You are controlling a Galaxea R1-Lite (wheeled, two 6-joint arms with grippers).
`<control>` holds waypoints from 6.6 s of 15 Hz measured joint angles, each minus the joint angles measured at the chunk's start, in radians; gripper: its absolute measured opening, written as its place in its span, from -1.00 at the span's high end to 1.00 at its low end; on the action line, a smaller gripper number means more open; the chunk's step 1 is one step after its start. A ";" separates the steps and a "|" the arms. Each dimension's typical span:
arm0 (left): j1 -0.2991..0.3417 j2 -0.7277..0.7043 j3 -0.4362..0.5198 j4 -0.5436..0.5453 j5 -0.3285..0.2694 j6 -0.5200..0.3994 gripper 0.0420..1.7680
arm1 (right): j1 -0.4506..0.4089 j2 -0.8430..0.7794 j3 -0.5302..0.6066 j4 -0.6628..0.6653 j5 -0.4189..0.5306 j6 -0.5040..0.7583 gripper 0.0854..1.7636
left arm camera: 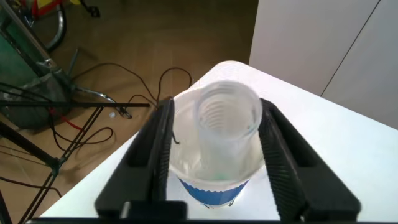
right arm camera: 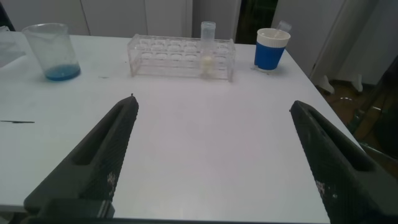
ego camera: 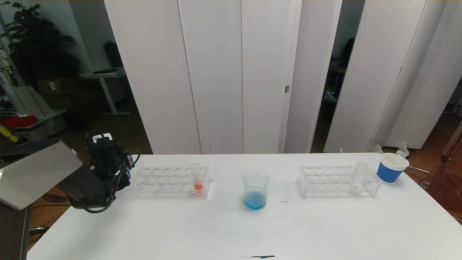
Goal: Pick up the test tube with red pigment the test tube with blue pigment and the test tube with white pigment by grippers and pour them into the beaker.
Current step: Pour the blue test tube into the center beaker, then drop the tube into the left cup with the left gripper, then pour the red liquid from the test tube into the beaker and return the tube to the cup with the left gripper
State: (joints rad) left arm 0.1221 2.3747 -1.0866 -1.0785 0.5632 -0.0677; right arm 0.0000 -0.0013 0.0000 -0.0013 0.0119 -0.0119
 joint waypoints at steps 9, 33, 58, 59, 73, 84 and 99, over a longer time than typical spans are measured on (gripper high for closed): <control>-0.004 -0.186 0.145 0.016 -0.002 0.063 -0.98 | 0.000 0.000 0.000 0.000 0.000 0.000 -0.98; -0.104 -1.965 0.763 1.194 -0.234 0.138 -0.98 | 0.000 0.000 0.000 0.000 0.000 0.000 -0.98; -0.127 -2.378 1.084 1.081 -0.567 0.119 -0.98 | 0.000 0.000 0.000 0.000 0.000 0.000 -0.98; -0.127 -2.378 1.085 1.080 -0.567 0.120 -0.98 | 0.000 0.000 0.000 0.000 0.000 0.000 -0.98; -0.126 -2.377 1.087 1.080 -0.568 0.120 -0.98 | 0.000 0.000 0.000 0.000 0.000 0.000 -0.98; -0.127 -2.377 1.087 1.080 -0.568 0.120 -0.98 | 0.000 0.000 0.000 0.000 0.000 0.000 -0.98; -0.127 -2.376 1.087 1.077 -0.568 0.123 -0.98 | 0.000 0.000 0.000 0.000 0.000 0.000 -0.98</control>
State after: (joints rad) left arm -0.0047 -0.0013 0.0000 -0.0013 -0.0047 0.0557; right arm 0.0000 -0.0013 0.0000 -0.0017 0.0119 -0.0119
